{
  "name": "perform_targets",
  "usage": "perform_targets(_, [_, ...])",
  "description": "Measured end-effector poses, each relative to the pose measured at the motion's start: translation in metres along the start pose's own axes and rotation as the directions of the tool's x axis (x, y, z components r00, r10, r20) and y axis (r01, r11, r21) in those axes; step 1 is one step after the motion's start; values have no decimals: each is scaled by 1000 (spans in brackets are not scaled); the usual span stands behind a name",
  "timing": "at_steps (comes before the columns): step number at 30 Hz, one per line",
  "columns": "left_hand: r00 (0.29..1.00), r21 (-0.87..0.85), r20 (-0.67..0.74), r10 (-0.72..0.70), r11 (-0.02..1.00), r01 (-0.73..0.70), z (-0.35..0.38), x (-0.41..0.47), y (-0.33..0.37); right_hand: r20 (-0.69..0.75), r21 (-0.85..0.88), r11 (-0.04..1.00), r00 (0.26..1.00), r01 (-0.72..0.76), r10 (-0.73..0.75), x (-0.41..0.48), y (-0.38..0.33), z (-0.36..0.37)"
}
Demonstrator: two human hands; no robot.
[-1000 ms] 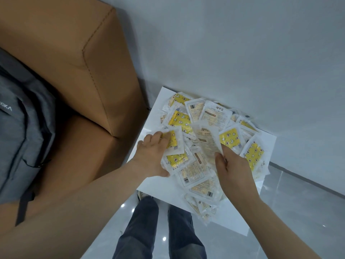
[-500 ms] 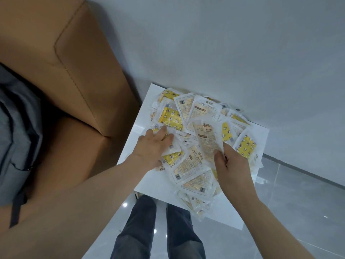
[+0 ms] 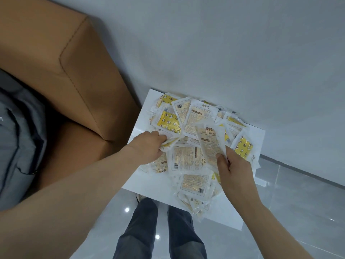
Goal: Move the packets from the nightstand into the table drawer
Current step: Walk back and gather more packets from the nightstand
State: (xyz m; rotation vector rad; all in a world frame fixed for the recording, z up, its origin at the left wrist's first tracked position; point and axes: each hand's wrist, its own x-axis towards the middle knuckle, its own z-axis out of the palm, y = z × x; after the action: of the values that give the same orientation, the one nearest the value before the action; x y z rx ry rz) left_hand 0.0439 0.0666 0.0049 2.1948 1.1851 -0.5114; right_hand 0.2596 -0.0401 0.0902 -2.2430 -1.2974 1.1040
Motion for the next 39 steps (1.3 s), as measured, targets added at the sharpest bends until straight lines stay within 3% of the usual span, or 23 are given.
perform_targets(4, [991,-180,91,-100,977,116,-26,-12,3,-17,10,1000,1000,8,-7,-5,-6,-6])
perform_targets(9, [964,-304,99,-248,915,267,-40,-35,6,-23,55,998,1000,-18,19,-13,-17,-18])
perform_targets(14, [920,-545,136,-369,747,380,-51,-54,11,-45,73,997,999,3,0,-23,-32,-32])
perform_targets(16, [905,-672,143,-401,632,386,-57,-63,15,-51,79,997,999,16,-12,-27,-40,-40])
perform_targets(18, [898,-714,132,-421,588,380,-67,-73,24,-57,83,996,998,25,-20,-33,-49,-50])
perform_targets(24, [917,-805,13,-399,539,246,-113,-115,54,-120,71,995,991,71,-62,-52,-77,-81])
perform_targets(32, [933,-821,-212,-290,572,-8,-202,-185,87,-247,148,975,961,165,-126,-104,-142,-122])
perform_targets(39, [892,-713,-434,-125,653,-256,-298,-236,116,-487,207,931,857,301,-169,-165,-203,-179])
